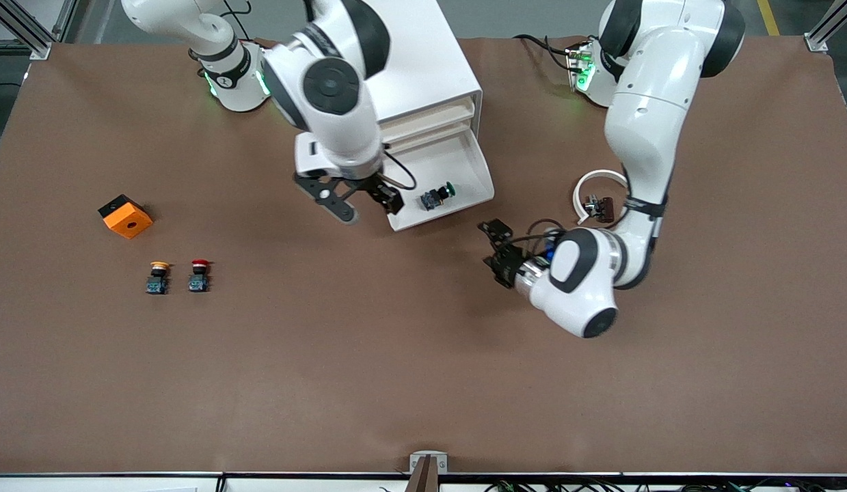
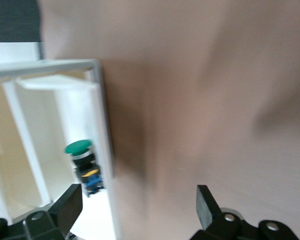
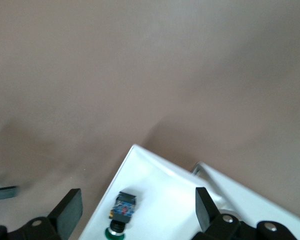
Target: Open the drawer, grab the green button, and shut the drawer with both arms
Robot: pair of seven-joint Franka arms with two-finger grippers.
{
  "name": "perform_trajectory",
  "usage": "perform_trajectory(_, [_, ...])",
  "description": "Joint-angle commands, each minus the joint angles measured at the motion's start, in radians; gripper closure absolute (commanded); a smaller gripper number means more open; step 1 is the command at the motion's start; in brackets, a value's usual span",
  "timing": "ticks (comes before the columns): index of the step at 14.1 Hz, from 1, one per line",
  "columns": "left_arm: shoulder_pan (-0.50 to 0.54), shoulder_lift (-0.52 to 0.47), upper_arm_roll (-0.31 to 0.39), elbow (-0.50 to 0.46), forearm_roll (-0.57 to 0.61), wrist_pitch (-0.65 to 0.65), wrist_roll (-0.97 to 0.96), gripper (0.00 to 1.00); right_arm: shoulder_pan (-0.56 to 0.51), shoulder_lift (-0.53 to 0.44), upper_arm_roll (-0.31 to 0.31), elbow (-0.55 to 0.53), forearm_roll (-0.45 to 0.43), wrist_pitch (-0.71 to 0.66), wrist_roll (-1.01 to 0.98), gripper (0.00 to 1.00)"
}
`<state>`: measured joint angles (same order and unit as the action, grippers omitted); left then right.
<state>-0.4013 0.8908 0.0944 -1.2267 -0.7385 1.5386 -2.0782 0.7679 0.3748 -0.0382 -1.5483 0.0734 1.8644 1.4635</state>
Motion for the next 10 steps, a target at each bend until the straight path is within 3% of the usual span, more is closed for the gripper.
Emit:
perform_trajectory(1, [-0.010,-0.052,0.102,0.013,0.054,-0.003,0.180,0.00,0.069,0.056,-0.016,0.014,0.017,0.054,0.171,0.00])
perform_trajectory(4, [-0.010,-0.122,0.142,0.013,0.199,-0.003,0.488,0.00,0.111,0.094,-0.016,0.008,0.019,0.075,0.212,0.00])
perform_trajectory(8, [-0.014,-0.214,0.137,0.012,0.371,-0.008,0.677,0.00,0.129,0.119,-0.014,-0.027,0.025,0.126,0.212,0.00])
perform_trajectory(10, [-0.027,-0.265,0.128,0.010,0.523,-0.029,0.792,0.00,0.140,0.145,-0.014,-0.036,0.031,0.179,0.213,0.00])
